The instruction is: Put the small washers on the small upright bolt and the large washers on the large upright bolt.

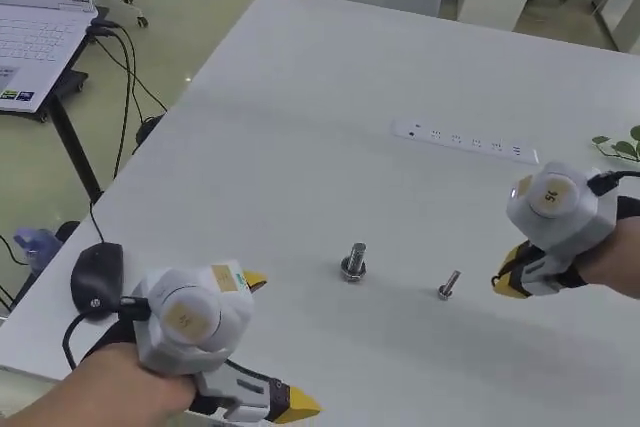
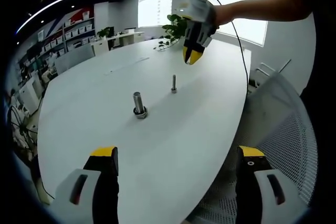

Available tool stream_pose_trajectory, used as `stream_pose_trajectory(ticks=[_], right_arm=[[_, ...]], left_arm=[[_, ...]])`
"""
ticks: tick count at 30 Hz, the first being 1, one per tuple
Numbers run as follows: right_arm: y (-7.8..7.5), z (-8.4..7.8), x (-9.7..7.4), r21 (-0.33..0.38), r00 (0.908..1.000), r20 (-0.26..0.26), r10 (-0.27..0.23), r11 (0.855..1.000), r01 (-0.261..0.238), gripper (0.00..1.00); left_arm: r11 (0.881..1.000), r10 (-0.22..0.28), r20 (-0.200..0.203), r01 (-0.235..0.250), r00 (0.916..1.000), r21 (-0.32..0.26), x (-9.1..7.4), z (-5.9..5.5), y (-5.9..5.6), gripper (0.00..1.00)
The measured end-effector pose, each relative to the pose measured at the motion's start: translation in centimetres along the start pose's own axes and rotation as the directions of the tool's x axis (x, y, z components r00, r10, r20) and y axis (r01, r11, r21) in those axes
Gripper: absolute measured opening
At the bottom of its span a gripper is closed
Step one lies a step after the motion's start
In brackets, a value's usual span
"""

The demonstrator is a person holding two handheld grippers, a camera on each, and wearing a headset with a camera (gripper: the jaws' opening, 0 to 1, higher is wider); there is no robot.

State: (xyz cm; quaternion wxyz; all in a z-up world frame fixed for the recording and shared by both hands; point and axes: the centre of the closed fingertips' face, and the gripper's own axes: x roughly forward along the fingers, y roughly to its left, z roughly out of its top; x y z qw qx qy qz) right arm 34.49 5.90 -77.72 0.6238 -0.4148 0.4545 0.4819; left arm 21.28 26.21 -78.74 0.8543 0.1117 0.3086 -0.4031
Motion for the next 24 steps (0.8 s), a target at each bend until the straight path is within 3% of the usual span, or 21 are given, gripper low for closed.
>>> stream_pose_trajectory(ticks=[4,12,24], right_arm=[[-0.2,1.2,0.5,-0.02,0.9999,0.005,0.01,1.0,-0.01,0.12],[-0.6,2.1,1.8,-0.032,0.9994,0.005,0.033,0.999,-0.033,0.12],[-0.6,2.3,3.8,-0.051,0.9979,-0.022,0.061,0.997,-0.063,0.12]], left_arm=[[1.0,0.01,0.004,-0.01,0.9999,-0.015,0.1,0.0,0.3,0.93],[0.999,0.03,0.019,-0.029,0.9994,-0.028,0.3,0.4,0.9,0.94],[0.999,0.016,0.003,-0.016,0.9999,-0.03,0.6,0.2,1.3,0.91]])
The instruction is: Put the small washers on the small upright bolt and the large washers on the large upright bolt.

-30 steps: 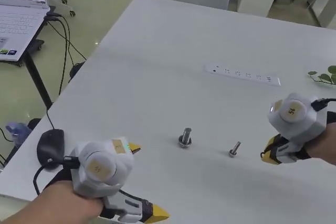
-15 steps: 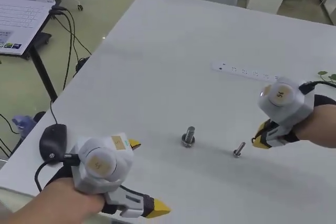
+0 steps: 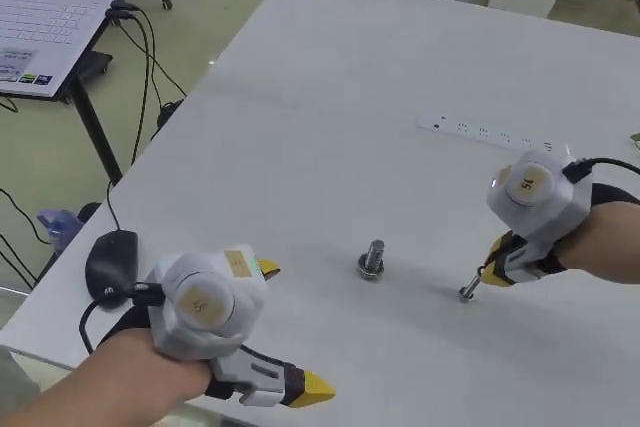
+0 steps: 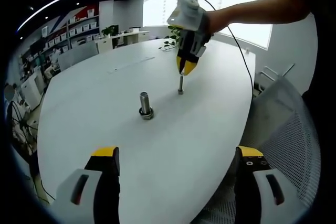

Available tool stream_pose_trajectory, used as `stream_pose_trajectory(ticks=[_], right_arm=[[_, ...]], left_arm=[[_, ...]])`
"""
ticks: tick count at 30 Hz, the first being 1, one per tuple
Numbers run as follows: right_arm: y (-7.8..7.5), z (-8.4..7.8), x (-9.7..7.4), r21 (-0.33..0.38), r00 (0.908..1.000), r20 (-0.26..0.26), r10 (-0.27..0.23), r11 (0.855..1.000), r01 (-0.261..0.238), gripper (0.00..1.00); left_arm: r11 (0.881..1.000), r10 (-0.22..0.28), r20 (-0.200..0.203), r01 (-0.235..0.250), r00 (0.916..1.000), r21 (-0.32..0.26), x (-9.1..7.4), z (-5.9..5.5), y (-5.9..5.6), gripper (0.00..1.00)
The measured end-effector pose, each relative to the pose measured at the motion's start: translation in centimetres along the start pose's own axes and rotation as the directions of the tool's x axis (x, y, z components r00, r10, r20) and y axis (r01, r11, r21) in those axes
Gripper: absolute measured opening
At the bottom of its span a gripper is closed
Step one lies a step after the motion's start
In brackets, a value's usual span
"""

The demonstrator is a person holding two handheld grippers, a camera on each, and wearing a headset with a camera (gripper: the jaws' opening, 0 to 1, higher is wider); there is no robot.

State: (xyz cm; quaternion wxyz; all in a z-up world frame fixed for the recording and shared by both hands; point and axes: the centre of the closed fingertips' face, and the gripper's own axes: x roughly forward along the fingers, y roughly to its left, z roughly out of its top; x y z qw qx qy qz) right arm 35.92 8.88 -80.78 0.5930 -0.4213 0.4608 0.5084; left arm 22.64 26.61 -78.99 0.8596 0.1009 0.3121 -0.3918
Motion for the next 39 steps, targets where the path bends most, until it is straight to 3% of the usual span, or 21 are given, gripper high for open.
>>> stream_pose_trajectory(ticks=[12,32,39], right_arm=[[0.0,-0.1,1.1,-0.005,0.9996,-0.022,0.015,1.0,-0.015,0.12],[0.1,-1.1,4.8,-0.033,0.9969,-0.071,0.033,0.999,-0.035,0.12],[0.1,-1.1,5.1,-0.036,0.9962,-0.082,0.03,0.999,-0.034,0.12]], left_arm=[[1.0,-0.009,-0.015,0.009,0.9998,-0.005,-0.2,-0.6,0.1,0.89],[1.0,-0.024,-0.041,0.023,0.9989,-0.019,-0.4,-1.8,-0.8,0.86],[0.999,-0.024,-0.049,0.023,0.9985,-0.027,-0.6,-2.3,-0.9,0.86]])
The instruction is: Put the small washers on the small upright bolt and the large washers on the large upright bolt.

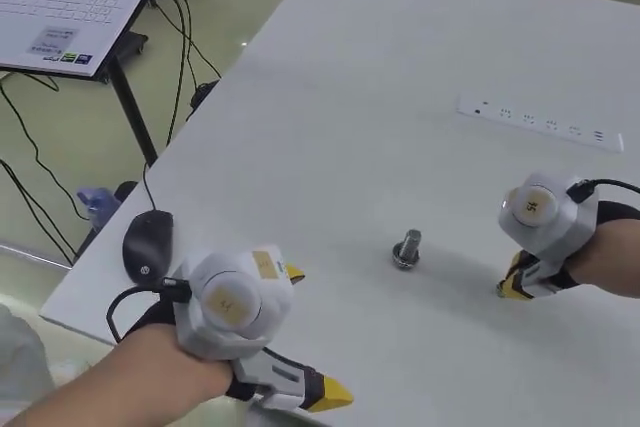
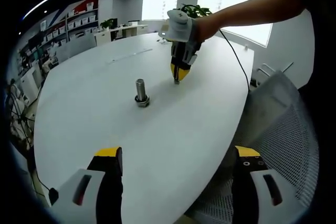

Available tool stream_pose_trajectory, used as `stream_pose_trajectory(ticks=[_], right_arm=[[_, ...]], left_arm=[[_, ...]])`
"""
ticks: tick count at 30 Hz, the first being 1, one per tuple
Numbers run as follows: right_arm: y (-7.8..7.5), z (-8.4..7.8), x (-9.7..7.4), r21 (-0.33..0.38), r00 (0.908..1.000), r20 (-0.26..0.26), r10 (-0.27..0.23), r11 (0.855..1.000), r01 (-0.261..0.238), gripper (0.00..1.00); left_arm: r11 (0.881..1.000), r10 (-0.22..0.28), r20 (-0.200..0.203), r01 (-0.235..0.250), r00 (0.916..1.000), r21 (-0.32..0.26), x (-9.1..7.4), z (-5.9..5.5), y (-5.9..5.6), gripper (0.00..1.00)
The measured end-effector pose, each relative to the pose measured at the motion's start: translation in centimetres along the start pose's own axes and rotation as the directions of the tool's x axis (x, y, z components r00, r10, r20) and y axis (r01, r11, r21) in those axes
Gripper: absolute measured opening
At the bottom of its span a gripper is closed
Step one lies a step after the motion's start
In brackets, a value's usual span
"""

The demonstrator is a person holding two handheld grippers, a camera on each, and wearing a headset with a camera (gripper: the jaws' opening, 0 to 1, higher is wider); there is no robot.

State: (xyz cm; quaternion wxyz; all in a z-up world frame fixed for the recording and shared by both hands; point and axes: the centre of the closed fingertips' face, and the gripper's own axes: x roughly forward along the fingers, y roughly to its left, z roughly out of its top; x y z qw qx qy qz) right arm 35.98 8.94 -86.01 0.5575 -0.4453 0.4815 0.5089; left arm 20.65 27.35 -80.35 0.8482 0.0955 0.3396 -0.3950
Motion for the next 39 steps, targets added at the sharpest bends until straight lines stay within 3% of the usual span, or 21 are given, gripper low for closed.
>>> stream_pose_trajectory(ticks=[22,26,29,36,39], right_arm=[[-0.1,0.1,-0.1,-0.01,0.9998,-0.009,-0.017,1.0,0.017,0.16],[-0.1,0.2,-0.7,0.004,0.9997,0.006,-0.024,1.0,0.024,0.22],[-0.2,0.4,-1.7,0.02,0.9977,0.052,-0.045,0.999,0.044,0.26],[-0.3,0.6,-4.7,0.143,0.9712,0.21,-0.113,0.986,0.084,0.33],[0.0,0.9,-6.2,0.183,0.9487,0.278,-0.15,0.978,0.101,0.36]], left_arm=[[1.0,-0.003,-0.001,0.003,1.0,0.0,-0.2,0.0,0.2,0.85],[1.0,0.001,0.004,-0.001,1.0,0.0,-0.4,0.1,0.3,0.85],[1.0,0.003,0.008,-0.003,1.0,0.002,-0.5,0.3,0.3,0.85],[1.0,0.009,0.03,-0.009,0.9995,0.002,-0.9,0.8,0.3,0.85],[1.0,0.016,0.043,-0.015,0.9989,-0.002,-1.3,1.1,0.5,0.86]])
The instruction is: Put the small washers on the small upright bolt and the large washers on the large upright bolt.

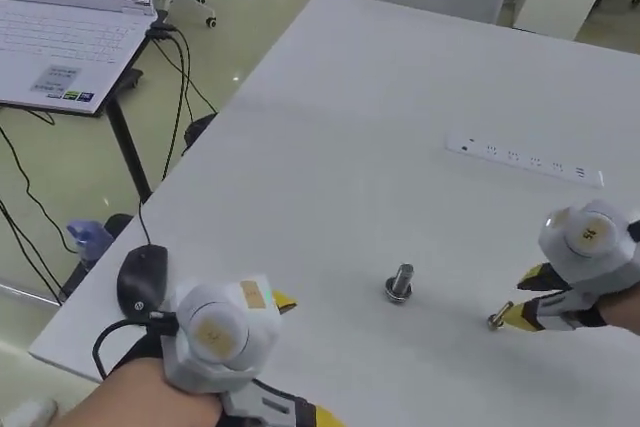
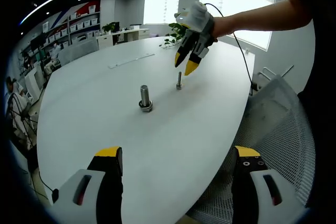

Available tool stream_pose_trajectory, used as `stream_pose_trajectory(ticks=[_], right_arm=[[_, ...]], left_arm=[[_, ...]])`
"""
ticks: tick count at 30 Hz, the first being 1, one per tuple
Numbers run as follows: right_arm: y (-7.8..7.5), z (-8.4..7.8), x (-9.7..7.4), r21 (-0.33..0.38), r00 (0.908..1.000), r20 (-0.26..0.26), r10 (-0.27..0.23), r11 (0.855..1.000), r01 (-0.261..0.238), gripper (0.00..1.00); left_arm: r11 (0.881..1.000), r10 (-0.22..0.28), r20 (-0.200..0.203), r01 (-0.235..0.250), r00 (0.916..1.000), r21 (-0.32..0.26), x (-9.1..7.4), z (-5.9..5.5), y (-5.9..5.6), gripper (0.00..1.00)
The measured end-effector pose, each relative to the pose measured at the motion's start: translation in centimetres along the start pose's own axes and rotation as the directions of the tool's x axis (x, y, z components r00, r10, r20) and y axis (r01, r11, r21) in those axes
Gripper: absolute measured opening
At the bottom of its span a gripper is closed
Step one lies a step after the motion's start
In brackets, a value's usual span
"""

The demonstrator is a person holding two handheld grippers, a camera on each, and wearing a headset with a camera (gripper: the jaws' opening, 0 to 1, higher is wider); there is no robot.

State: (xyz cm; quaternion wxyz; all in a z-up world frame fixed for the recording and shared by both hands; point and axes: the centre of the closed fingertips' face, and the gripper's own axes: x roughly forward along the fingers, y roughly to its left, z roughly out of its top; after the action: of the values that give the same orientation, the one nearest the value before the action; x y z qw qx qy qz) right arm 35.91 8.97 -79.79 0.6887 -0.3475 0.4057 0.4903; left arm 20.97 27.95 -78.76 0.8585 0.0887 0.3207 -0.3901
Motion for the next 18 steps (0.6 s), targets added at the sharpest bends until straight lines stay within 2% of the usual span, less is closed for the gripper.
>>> stream_pose_trajectory(ticks=[3,6,7,9,10,11,12,14,15,17,18], right_arm=[[0.1,0.7,-1.3,0.036,0.9962,0.081,-0.031,0.999,0.029,0.38],[0.0,1.4,-2.8,0.089,0.9823,0.174,-0.069,0.995,0.054,0.42],[0.1,1.7,-3.6,0.115,0.9727,0.217,-0.083,0.992,0.059,0.43],[0.1,2.0,-4.7,0.155,0.9583,0.265,-0.108,0.986,0.069,0.45],[0.3,2.2,-5.4,0.177,0.9464,0.302,-0.115,0.982,0.063,0.46],[0.4,2.2,-5.6,0.181,0.9427,0.313,-0.116,0.982,0.061,0.47],[0.5,2.1,-6.3,0.196,0.9331,0.333,-0.136,0.978,0.073,0.47],[1.1,2.1,-7.3,0.235,0.9143,0.376,-0.151,0.97,0.063,0.5],[1.4,2.1,-7.8,0.255,0.8994,0.406,-0.162,0.965,0.058,0.52],[2.0,1.9,-8.6,0.291,0.8772,0.443,-0.185,0.955,0.054,0.58],[2.4,1.7,-8.8,0.297,0.8738,0.45,-0.186,0.954,0.05,0.61]], left_arm=[[1.0,0.008,0.017,-0.008,0.9998,-0.008,-0.2,0.3,0.3,0.87],[1.0,0.016,0.027,-0.016,0.9995,-0.017,-0.5,0.4,0.6,0.88],[1.0,0.018,0.029,-0.017,0.9994,-0.02,-0.5,0.5,0.7,0.88],[0.999,0.021,0.041,-0.02,0.999,-0.025,-0.7,0.8,0.8,0.88],[0.999,0.022,0.049,-0.021,0.9985,-0.031,-0.8,1.0,0.9,0.88],[0.999,0.023,0.053,-0.021,0.9983,-0.034,-0.8,1.0,0.9,0.88],[0.999,0.026,0.06,-0.023,0.9979,-0.04,-0.8,1.2,0.9,0.89],[0.999,0.026,0.063,-0.023,0.9977,-0.043,-0.9,1.3,0.9,0.89],[0.999,0.025,0.066,-0.022,0.9975,-0.045,-0.9,1.4,0.9,0.89],[0.999,0.027,0.073,-0.023,0.997,-0.047,-1.0,1.6,0.9,0.89],[0.999,0.026,0.076,-0.022,0.9968,-0.049,-1.1,1.6,0.8,0.89]])
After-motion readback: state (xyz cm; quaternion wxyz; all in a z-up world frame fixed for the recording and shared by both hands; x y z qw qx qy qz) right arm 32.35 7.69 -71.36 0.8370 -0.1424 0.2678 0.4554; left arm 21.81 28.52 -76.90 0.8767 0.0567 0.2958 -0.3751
